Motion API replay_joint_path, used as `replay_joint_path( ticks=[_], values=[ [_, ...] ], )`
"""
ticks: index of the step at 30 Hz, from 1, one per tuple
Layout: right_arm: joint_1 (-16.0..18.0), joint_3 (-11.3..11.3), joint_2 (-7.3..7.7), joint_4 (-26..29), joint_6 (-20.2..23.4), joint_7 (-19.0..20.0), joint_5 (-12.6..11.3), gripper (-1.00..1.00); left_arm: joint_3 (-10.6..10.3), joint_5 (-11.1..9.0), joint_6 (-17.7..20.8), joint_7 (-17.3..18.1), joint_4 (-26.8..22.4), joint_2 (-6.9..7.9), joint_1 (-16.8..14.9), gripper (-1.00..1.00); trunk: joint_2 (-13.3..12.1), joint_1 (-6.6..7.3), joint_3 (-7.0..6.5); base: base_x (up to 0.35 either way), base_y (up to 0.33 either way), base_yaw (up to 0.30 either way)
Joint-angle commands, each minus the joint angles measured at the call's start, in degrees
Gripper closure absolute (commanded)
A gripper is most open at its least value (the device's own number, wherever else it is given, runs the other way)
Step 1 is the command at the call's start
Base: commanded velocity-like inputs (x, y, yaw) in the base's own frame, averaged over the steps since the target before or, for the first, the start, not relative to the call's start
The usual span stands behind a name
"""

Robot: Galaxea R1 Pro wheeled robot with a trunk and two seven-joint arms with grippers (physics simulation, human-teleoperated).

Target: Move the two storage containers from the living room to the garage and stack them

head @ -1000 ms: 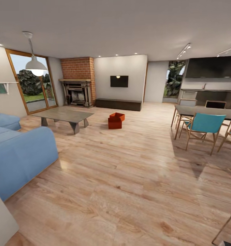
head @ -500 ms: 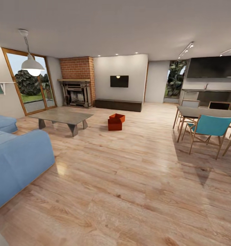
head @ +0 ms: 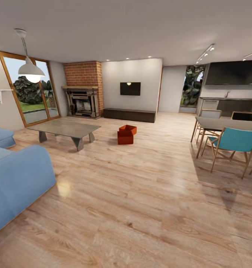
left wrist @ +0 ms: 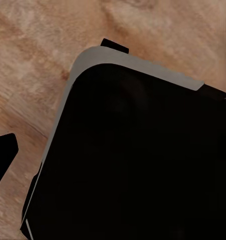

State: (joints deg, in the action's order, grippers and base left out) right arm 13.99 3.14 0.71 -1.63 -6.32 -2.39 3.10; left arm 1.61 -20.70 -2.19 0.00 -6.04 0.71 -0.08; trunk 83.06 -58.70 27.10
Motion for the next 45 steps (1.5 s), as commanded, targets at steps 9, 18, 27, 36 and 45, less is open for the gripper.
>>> replay_joint_path(
  ticks=[9,18,27,36,45],
  values=[
    [0.1,0.3,-0.09,-0.2,-0.1,-0.4,0.3,-1.00,0.1,-0.1,-0.1,0.0,0.0,-0.01,0.0,-1.00,0.0,-0.03,0.05,0.322,0.000,0.000],
    [0.1,0.4,-0.09,-0.1,0.0,-0.4,0.4,-1.00,0.1,-0.1,-0.2,0.0,0.0,-0.01,0.0,-1.00,0.0,-0.03,0.05,0.322,0.000,0.000],
    [0.1,0.3,0.02,-0.2,-0.4,-0.4,0.5,-1.00,0.1,-0.1,-0.2,0.0,0.0,-0.01,0.0,-1.00,0.0,-0.03,0.05,0.322,0.000,0.000],
    [0.1,0.3,0.08,-0.2,-0.4,-0.4,0.5,-1.00,0.1,-0.1,-0.2,0.0,0.0,-0.01,0.0,-1.00,0.0,-0.03,0.05,0.322,0.000,0.000],
    [0.1,0.3,0.08,-0.2,-0.4,-0.4,0.5,-1.00,0.1,-0.1,-0.5,0.0,0.0,-0.01,0.0,-1.00,0.0,-0.03,0.05,0.322,0.000,0.000]
  ],
)
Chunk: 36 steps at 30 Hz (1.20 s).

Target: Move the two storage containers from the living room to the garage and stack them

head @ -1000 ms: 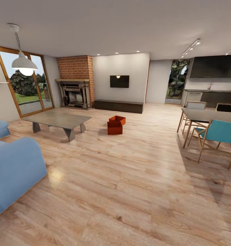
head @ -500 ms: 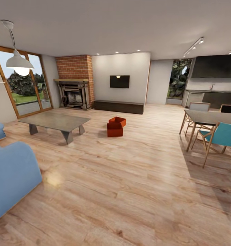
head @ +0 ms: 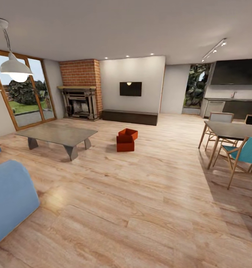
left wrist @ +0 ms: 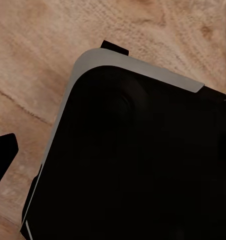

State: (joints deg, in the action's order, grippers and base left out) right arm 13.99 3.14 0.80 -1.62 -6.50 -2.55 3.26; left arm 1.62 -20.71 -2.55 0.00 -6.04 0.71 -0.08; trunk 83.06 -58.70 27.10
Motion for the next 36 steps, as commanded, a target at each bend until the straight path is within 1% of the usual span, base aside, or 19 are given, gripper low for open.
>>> replay_joint_path(
  ticks=[1,7,27,36],
  values=[
    [0.1,0.3,-0.01,-0.2,-0.3,-0.3,0.3,-1.00,0.1,-0.1,-0.2,0.0,0.0,-0.01,0.0,-1.00,0.0,-0.03,0.05,0.322,0.000,0.000],
    [0.1,0.3,-0.01,-0.2,-0.3,-0.3,0.3,-1.00,0.1,-0.1,-0.3,0.0,0.0,-0.01,0.0,-1.00,0.0,-0.03,0.05,0.315,-0.060,0.000],
    [0.1,0.3,-0.01,-0.1,-0.3,-0.3,0.3,-1.00,0.1,-0.1,-0.4,0.0,0.0,-0.01,0.0,-1.00,0.0,-0.03,0.05,0.298,-0.135,0.000],
    [0.1,0.4,-0.01,-0.1,-0.3,-0.3,0.3,-1.00,0.1,-0.1,-0.3,0.0,0.0,0.01,0.0,-1.00,0.0,-0.03,0.05,0.315,-0.054,0.000]
  ],
)
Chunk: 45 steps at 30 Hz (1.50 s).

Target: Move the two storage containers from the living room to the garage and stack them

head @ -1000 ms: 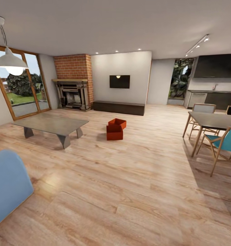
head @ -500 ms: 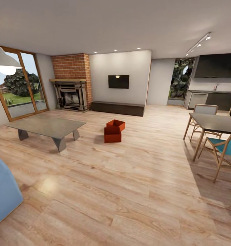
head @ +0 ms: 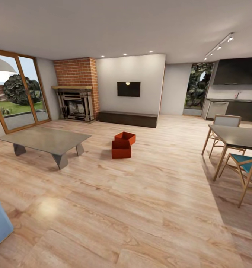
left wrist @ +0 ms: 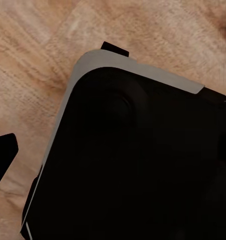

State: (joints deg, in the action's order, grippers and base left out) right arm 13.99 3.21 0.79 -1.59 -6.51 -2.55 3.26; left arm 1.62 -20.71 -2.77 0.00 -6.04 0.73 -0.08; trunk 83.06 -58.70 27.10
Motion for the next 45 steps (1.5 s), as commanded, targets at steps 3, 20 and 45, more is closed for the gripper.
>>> replay_joint_path(
  ticks=[3,20,45],
  values=[
    [0.1,0.3,0.00,-0.2,-0.3,-0.3,0.3,-1.00,0.1,-0.1,-0.1,0.0,0.0,-0.02,0.0,-1.00,0.0,-0.03,0.05,0.318,-0.003,0.000],
    [0.1,0.3,0.09,-0.2,-0.3,-0.3,0.3,-1.00,0.1,-0.1,0.3,-0.1,0.0,0.06,0.0,-1.00,0.0,-0.03,0.05,0.319,0.000,0.000],
    [0.1,0.3,0.00,-0.2,-0.3,-0.3,0.4,-1.00,0.1,-0.1,0.4,0.0,0.0,0.06,0.0,-1.00,0.0,-0.03,0.05,0.321,0.000,0.000]
  ],
)
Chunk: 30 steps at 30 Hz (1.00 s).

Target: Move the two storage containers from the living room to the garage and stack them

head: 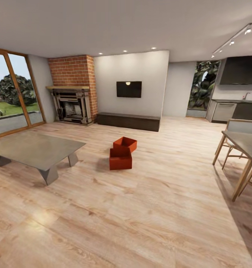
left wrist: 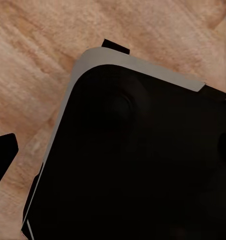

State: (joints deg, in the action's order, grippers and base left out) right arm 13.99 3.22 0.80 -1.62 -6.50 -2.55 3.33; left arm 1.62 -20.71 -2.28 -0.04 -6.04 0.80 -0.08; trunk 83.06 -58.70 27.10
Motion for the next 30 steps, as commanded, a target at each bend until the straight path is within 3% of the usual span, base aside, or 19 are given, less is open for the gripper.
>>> replay_joint_path(
  ticks=[1,25,30],
  values=[
    [0.1,0.3,-0.01,-0.2,-0.3,-0.3,0.3,-1.00,0.1,-0.1,-0.1,0.0,0.0,-0.01,0.0,-1.00,0.0,-0.03,0.05,0.321,0.000,0.000],
    [0.1,0.4,-0.41,-0.1,-0.3,-0.3,0.5,-1.00,0.1,-0.1,-0.1,0.0,0.0,-0.01,0.0,-1.00,0.0,-0.03,0.05,0.321,0.000,0.000],
    [0.1,0.3,-0.37,-0.1,-0.4,-0.2,0.6,-1.00,0.1,-0.1,-0.1,0.0,0.0,-0.01,0.0,-1.00,0.0,-0.03,0.05,0.321,0.000,0.154]
  ],
)
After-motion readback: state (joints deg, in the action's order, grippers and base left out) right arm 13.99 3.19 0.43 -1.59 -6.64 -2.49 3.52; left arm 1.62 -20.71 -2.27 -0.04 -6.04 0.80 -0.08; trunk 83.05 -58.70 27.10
